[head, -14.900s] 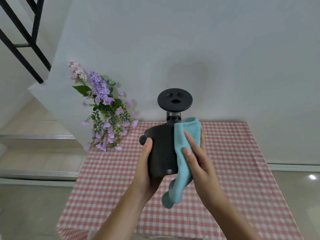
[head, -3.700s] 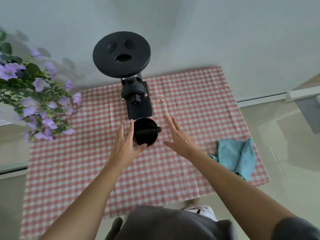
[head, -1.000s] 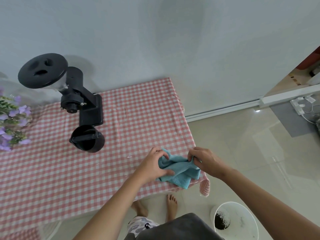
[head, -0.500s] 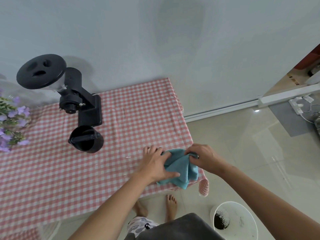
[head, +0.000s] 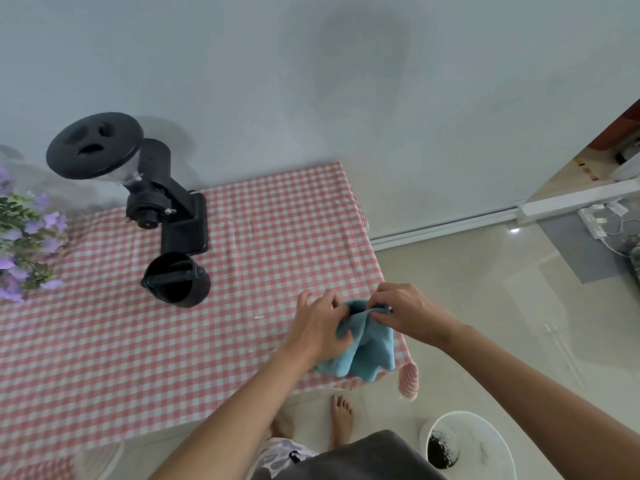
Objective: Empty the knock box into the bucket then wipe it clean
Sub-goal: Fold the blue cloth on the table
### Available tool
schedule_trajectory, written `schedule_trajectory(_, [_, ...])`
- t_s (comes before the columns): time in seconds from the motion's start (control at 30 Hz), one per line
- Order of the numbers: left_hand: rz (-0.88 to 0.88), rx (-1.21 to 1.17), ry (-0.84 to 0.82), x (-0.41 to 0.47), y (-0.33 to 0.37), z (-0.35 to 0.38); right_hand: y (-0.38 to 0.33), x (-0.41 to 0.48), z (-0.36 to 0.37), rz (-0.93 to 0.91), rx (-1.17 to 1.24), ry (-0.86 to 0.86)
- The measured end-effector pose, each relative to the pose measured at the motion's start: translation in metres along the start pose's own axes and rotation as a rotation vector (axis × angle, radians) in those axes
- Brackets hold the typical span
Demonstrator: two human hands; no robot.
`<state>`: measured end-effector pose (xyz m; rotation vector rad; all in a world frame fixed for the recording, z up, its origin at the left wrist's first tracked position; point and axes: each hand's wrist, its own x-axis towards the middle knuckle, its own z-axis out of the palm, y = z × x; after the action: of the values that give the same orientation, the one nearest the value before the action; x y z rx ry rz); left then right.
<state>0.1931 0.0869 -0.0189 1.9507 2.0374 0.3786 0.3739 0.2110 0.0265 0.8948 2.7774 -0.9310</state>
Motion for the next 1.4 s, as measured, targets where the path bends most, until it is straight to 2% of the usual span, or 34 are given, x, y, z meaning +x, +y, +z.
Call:
schedule_trajectory(0.07, [-0.023,0.046,-0.010,-0.002,0.005,0.000,-0.004,0.002,-0.004,-0.023,0.004,0.010])
schedule_trajectory(0.23, [-0.011,0.049,0.115,-0.005,0.011,0.002,-0.014,0.007,-0.011,-0.062,-0.005,0.008])
schedule_trajectory(0.33, [-0.008,0.034,0.077,-0.002,-0.002,-0.009,-0.008,0.010,-0.025,-0.079,-0.025,0.000])
schedule_trajectory(0.4, [0.012,0.116,0.051,0.004,-0.009,-0.020,-0.006,0.015,-0.036,-0.095,-0.049,0.009])
schedule_trajectory(0.5, [-0.012,0.196,0.001,0.018,-0.024,-0.041,-0.004,0.029,-0.057,-0.091,-0.080,0.076])
schedule_trajectory(0.67, [0.082,0.194,0.180,0.050,-0.052,-0.089,-0.003,0.051,-0.094,-0.073,-0.113,0.186])
schedule_trajectory(0.87, [0.212,0.234,0.223,0.074,-0.074,-0.120,0.004,0.069,-0.095,-0.057,-0.195,0.338])
schedule_trajectory(0.97, [0.211,0.259,0.186,0.055,-0.078,-0.102,0.007,0.062,-0.067,-0.067,-0.244,0.363])
schedule_trajectory(1.07, [0.189,0.339,0.126,0.023,-0.080,-0.058,0.023,0.048,-0.017,-0.039,-0.302,0.288])
schedule_trajectory(1.3, [0.083,0.314,-0.286,-0.053,-0.058,0.046,0.042,0.003,0.091,0.064,-0.398,-0.010])
schedule_trajectory(1.4, [-0.016,0.366,-0.359,-0.070,-0.054,0.069,0.046,-0.012,0.113,0.111,-0.445,-0.091])
